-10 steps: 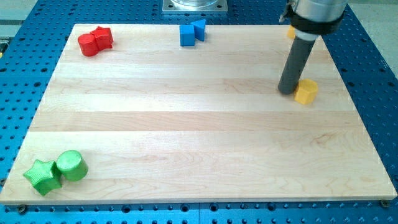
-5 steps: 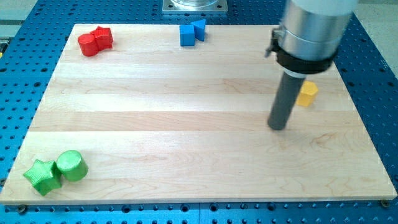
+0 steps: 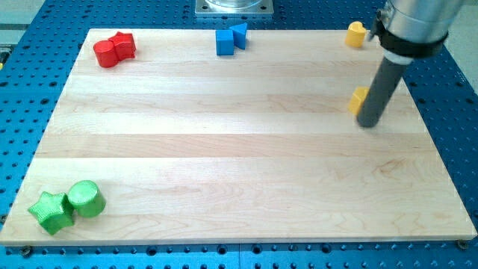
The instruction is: Place the yellow hexagon to the bottom left of the yellow heart
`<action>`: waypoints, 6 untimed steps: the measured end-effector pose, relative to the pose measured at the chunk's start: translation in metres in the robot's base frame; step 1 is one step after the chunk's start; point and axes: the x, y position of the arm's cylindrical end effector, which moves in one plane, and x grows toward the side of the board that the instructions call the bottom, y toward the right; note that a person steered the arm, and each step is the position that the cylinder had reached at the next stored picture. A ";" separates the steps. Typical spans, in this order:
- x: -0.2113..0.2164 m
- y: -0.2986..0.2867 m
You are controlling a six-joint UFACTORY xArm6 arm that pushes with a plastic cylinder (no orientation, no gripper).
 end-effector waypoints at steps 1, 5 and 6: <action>-0.056 0.000; -0.123 -0.010; -0.117 -0.050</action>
